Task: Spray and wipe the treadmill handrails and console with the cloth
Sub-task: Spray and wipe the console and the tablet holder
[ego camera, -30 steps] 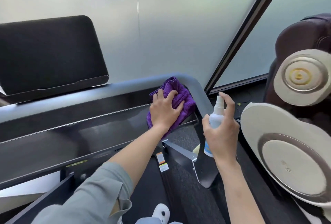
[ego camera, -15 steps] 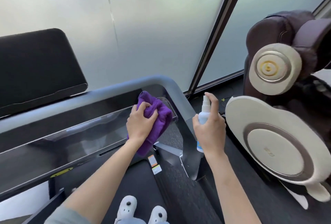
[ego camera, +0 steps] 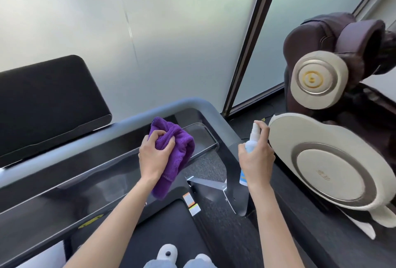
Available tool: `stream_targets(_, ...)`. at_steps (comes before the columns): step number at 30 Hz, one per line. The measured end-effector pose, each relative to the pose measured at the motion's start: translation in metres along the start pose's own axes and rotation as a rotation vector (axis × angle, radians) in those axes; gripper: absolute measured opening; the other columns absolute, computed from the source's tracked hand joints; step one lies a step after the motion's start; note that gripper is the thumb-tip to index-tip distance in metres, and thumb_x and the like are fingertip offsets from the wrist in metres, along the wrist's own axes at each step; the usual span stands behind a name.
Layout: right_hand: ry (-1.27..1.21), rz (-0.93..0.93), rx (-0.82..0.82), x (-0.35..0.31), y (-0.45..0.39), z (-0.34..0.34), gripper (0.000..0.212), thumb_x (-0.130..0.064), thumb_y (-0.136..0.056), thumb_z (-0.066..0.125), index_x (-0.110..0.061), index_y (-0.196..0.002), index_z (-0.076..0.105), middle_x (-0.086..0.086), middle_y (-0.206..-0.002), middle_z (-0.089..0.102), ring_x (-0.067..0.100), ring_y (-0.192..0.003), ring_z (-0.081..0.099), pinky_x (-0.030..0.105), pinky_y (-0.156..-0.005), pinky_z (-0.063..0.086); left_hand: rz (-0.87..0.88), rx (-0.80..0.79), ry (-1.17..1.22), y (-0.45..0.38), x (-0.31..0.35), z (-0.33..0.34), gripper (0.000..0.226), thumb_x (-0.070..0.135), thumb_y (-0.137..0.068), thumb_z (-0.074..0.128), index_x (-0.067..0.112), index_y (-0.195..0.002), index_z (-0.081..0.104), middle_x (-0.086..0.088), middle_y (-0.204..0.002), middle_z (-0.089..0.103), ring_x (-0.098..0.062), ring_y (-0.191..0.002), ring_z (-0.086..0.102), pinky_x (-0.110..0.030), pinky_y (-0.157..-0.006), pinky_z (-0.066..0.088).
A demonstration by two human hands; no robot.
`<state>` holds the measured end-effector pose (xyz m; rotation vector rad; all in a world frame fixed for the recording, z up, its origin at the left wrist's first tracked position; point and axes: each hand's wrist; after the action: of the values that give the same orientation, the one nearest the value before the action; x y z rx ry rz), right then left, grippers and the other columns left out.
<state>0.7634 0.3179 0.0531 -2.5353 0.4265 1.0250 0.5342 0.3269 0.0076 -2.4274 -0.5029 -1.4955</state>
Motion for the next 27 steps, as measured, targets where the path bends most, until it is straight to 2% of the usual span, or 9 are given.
stream_targets(5,0.044,0.031,0.078,0.011,0.017,-0.019,0.065,-0.001,-0.081,0.058,-0.028,-0.136,0.037,0.011,-0.099,0.065,0.041,-0.079,0.057,0.038,-0.062,0.038,0.014,-0.041,0.060,-0.001,0.004,0.003,0.016,0.039,-0.082,0.071,0.037,-0.096,0.063,0.006,-0.094,0.060,0.008,-0.082,0.055,-0.016,-0.075,0.038)
stream_targets(7,0.069,0.059,0.096,0.019,0.025,-0.027,0.064,-0.001,-0.081,0.060,-0.027,-0.136,0.039,0.009,-0.104,0.065,0.043,-0.083,0.059,0.039,-0.063,0.039,0.013,-0.070,0.069,-0.001,0.006,0.008,0.015,0.039,-0.082,0.071,0.038,-0.095,0.063,0.007,-0.095,0.060,0.008,-0.083,0.056,-0.017,-0.077,0.038)
stream_targets(11,0.068,0.150,0.121,0.033,0.040,-0.038,0.057,0.001,-0.081,0.063,-0.021,-0.129,0.043,-0.002,-0.088,0.055,0.041,-0.080,0.058,0.038,-0.067,0.035,0.012,-0.108,0.108,0.000,0.006,0.019,0.015,0.038,-0.083,0.071,0.036,-0.096,0.064,0.005,-0.096,0.061,0.010,-0.085,0.055,-0.021,-0.080,0.039)
stream_targets(14,0.062,0.175,0.130,0.039,0.045,-0.044,0.055,0.002,-0.081,0.064,-0.020,-0.128,0.044,-0.002,-0.089,0.056,0.041,-0.081,0.058,0.037,-0.067,0.033,-0.002,-0.105,0.102,0.002,0.001,0.022,0.014,0.037,-0.084,0.070,0.035,-0.096,0.064,0.003,-0.096,0.061,0.013,-0.084,0.054,-0.021,-0.080,0.037)
stream_targets(18,0.049,0.169,0.136,0.035,0.046,-0.046,0.059,0.000,-0.082,0.060,-0.024,-0.131,0.041,0.006,-0.102,0.066,0.041,-0.085,0.058,0.037,-0.067,0.034,0.003,-0.082,0.086,0.004,-0.006,0.021,0.013,0.037,-0.086,0.068,0.033,-0.098,0.063,0.001,-0.098,0.060,0.001,-0.085,0.056,-0.025,-0.084,0.039)
stream_targets(21,0.036,0.144,0.125,0.028,0.047,-0.044,0.062,-0.001,-0.082,0.061,-0.029,-0.132,0.038,0.005,-0.101,0.065,0.040,-0.084,0.057,0.036,-0.066,0.035,0.008,-0.054,0.080,0.000,-0.005,0.031,0.013,0.038,-0.089,0.064,0.033,-0.101,0.060,0.000,-0.104,0.056,-0.015,-0.091,0.057,-0.029,-0.085,0.039)
stream_targets(22,0.029,0.140,0.118,0.026,0.047,-0.043,0.062,-0.001,-0.081,0.061,-0.030,-0.132,0.038,0.006,-0.101,0.065,0.040,-0.084,0.057,0.036,-0.066,0.035,0.006,-0.053,0.037,-0.002,-0.004,0.038,0.017,0.040,-0.090,0.062,0.031,-0.104,0.059,-0.001,-0.106,0.054,-0.020,-0.092,0.057,-0.030,-0.083,0.039)
stream_targets(24,0.012,0.131,0.112,0.024,0.048,-0.042,0.063,-0.002,-0.081,0.061,-0.031,-0.132,0.038,0.007,-0.101,0.066,0.040,-0.083,0.057,0.035,-0.066,0.033,0.067,-0.050,-0.231,-0.005,-0.001,0.055,0.029,0.044,-0.092,0.058,0.026,-0.115,0.058,-0.009,-0.110,0.050,-0.031,-0.096,0.055,-0.037,-0.079,0.044)
stream_targets(27,0.017,0.092,0.114,0.021,0.049,-0.041,0.061,-0.003,-0.082,0.062,-0.030,-0.133,0.040,0.008,-0.102,0.067,0.039,-0.082,0.057,0.033,-0.065,0.030,0.180,-0.073,-0.571,-0.014,0.011,0.082,0.040,0.045,-0.094,0.053,0.018,-0.124,0.057,-0.020,-0.117,0.049,-0.037,-0.102,0.048,-0.045,-0.077,0.045)
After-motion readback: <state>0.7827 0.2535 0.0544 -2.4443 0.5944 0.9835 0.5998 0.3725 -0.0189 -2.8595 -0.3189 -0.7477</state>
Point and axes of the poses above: each hand's wrist, its own y-axis away from the middle knuckle, its own z-axis out of the palm, x = y × z
